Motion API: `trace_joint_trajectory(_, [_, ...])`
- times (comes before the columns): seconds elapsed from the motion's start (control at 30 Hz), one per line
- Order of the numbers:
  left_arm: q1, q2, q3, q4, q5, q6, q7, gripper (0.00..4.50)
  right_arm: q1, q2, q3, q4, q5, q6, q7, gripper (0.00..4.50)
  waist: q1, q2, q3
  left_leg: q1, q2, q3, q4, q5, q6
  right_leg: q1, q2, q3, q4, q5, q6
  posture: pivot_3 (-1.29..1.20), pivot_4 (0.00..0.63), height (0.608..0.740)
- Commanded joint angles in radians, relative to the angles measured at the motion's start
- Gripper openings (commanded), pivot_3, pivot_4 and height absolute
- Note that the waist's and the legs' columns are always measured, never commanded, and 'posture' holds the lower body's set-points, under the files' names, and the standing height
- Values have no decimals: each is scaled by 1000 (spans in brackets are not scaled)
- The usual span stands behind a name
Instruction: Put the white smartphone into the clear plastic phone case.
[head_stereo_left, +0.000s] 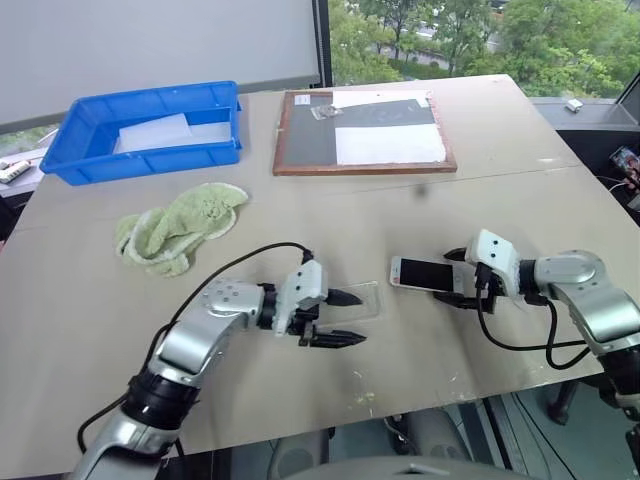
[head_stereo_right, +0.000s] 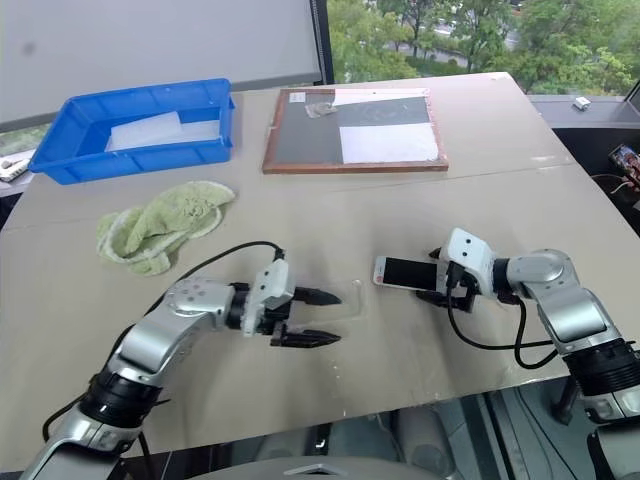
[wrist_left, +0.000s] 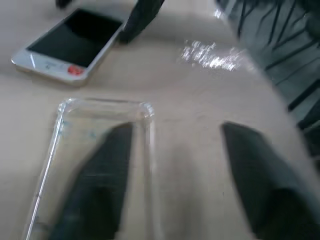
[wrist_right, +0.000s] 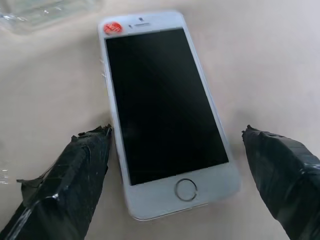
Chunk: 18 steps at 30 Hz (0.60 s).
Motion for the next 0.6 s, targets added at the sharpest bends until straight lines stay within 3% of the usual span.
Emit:
trace_joint_trajectory(0.03, [75,44,128,-59,-86,-19,-21,3572,-48,13,13,61,-16,-38,24,4500,-1,0,0,0,0,0,0,0,0,0,0,0,0,0,0,0,150,740])
trace_joint_trajectory(0.13, [178,78,235,-73,-115,-60,-24,3572,-98,38,32,141,-25,-51,53,4500,-10,0,0,1,0,1,0,0,0,0,0,1,0,-1,-2,0,150,740])
trace_joint_trajectory(0.3, [313,98,309,-60,-89,-156,-36,3572,-135,63,61,220,-30,-51,114,4500,-15,0,0,4,0,3,0,0,0,2,0,2,0,-1,-3,0,150,740])
trace_joint_trajectory(0.47, [379,74,348,12,-51,-261,-6,3640,-122,85,53,213,-30,-89,122,3023,-16,-1,0,6,1,3,0,0,0,3,0,3,1,-2,-3,0,150,740])
trace_joint_trajectory(0.6, [391,69,368,87,-34,-309,4,3640,-106,97,-26,52,54,-13,93,2893,-17,0,0,6,1,4,-1,0,0,2,1,3,2,-2,-3,0,150,740])
